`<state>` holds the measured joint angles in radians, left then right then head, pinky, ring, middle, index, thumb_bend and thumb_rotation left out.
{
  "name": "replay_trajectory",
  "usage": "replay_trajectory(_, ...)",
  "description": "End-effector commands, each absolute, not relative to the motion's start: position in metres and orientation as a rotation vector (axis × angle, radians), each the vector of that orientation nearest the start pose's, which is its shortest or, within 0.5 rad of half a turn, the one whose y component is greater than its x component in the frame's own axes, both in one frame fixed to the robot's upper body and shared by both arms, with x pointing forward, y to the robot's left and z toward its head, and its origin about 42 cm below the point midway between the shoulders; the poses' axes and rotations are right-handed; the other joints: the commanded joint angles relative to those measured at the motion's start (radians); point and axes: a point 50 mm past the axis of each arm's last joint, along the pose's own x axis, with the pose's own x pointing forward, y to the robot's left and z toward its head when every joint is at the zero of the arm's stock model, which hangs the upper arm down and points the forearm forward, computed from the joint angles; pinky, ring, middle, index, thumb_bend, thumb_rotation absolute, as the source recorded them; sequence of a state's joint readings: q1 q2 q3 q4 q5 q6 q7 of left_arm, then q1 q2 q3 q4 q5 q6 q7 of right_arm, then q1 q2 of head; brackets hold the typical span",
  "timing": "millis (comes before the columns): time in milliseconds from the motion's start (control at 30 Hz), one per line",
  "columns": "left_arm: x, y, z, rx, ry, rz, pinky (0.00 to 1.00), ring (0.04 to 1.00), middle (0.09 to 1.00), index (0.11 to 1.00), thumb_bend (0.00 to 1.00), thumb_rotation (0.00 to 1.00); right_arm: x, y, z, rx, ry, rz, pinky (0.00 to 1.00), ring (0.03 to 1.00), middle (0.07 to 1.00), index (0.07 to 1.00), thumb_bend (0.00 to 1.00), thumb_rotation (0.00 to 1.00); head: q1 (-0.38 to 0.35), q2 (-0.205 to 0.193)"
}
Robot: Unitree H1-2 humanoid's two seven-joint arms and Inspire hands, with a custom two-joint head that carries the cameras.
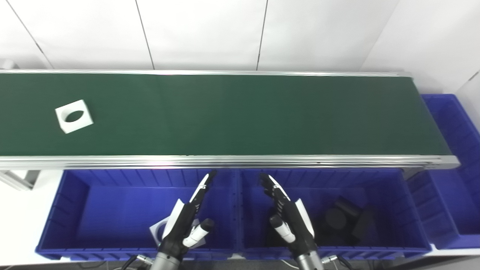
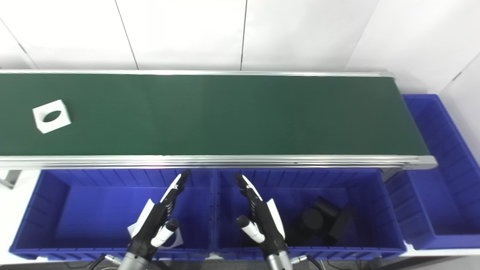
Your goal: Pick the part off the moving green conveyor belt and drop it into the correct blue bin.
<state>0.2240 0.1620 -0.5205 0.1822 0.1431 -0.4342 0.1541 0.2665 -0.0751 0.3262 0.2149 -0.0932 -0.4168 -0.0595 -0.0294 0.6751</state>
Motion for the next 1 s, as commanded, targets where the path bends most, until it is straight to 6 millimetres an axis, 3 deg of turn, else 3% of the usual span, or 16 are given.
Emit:
replay_trajectory(0,0.164,0.142,0.021,0.141,-0.084,-0.381,1.00,1.000,0.997,0.968,0.77,1.00,0.164,-0.165,0.012,-0.066,-0.012,0.241,0.94,0.945,0.944,0.933,0.94,0.93,0.034,-0.021)
replay_trajectory(300,0.165,0.134,0.011,0.131,-0.052,-0.387,1.00,0.992,0.989,0.947,0.75,0.96,0.163,-0.173,0.004,-0.090,0.016,0.241,0.95,0.947,0.951,0.951,0.93,0.96,0.101,-0.079)
replay_trajectory(767,0.167,0.132,0.007,0.171,-0.058,-0.398,0.94,0.969,0.981,0.933,0.79,0.96,0.165,-0.177,0.000,-0.082,0.033,0.244,0.98,0.959,0.956,0.953,0.93,0.95,0.119,-0.101)
replay_trajectory(967,0.168,0.130,0.003,0.184,-0.052,-0.394,0.92,0.960,0.973,0.927,0.80,0.95,0.165,-0.178,-0.002,-0.082,0.042,0.241,0.98,0.954,0.954,0.951,0.94,0.95,0.149,-0.129)
